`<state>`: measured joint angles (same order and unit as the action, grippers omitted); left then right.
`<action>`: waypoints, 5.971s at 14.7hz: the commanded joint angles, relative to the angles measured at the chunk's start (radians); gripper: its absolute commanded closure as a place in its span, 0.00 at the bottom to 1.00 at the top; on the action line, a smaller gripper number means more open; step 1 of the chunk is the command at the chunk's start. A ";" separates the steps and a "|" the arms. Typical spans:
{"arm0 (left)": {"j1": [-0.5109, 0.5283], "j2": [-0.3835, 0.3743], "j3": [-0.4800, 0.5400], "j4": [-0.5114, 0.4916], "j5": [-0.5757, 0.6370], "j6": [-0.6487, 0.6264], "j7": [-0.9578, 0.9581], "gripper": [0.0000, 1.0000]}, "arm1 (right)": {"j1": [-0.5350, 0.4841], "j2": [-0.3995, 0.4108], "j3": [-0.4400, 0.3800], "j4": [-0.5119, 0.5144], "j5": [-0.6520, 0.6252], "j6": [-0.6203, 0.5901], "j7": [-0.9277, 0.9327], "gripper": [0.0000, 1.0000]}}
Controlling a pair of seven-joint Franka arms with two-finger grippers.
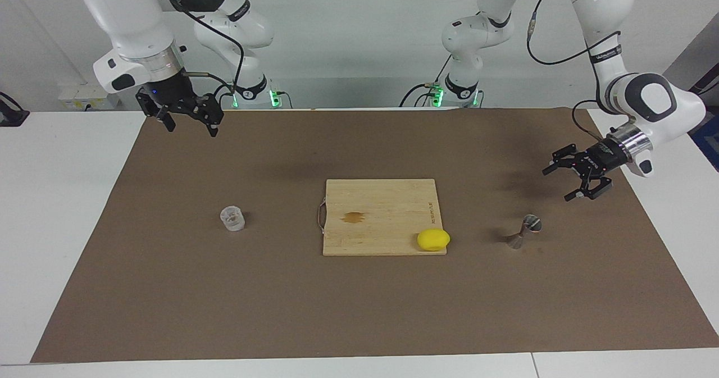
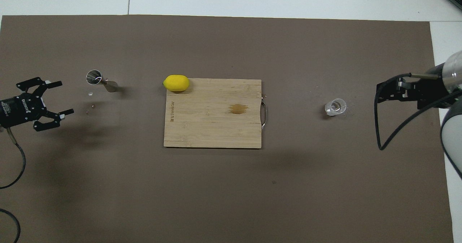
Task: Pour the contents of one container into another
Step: 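Reach the open left gripper toward the small metal cup, then close the left gripper on the metal cup and lift it, then lower the metal cup onto the board while the right gripper reaches out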
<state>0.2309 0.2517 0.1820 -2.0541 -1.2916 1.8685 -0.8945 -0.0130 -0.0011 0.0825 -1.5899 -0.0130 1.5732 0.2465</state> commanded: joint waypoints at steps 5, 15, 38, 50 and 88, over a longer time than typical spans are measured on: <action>-0.116 0.015 -0.007 -0.009 -0.165 0.175 -0.115 0.00 | -0.012 0.000 0.008 -0.004 0.002 0.007 0.017 0.00; -0.159 0.041 -0.006 -0.009 -0.267 0.245 -0.110 0.00 | -0.012 0.000 0.008 -0.004 0.002 0.007 0.017 0.00; -0.193 0.044 -0.004 -0.018 -0.302 0.265 -0.110 1.00 | -0.012 0.000 0.008 -0.004 0.002 0.007 0.017 0.00; -0.228 0.006 -0.012 0.052 -0.204 0.190 -0.119 1.00 | -0.012 0.000 0.008 -0.002 0.002 0.007 0.017 0.00; -0.966 0.172 -0.099 0.264 -0.437 0.833 -0.371 1.00 | -0.010 0.056 0.010 -0.005 0.093 0.077 0.707 0.00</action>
<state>-0.7170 0.4112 0.0740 -1.8007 -1.7073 2.6732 -1.2616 -0.0071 0.0328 0.0877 -1.5913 0.0429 1.6163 0.8698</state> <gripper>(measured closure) 0.489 0.000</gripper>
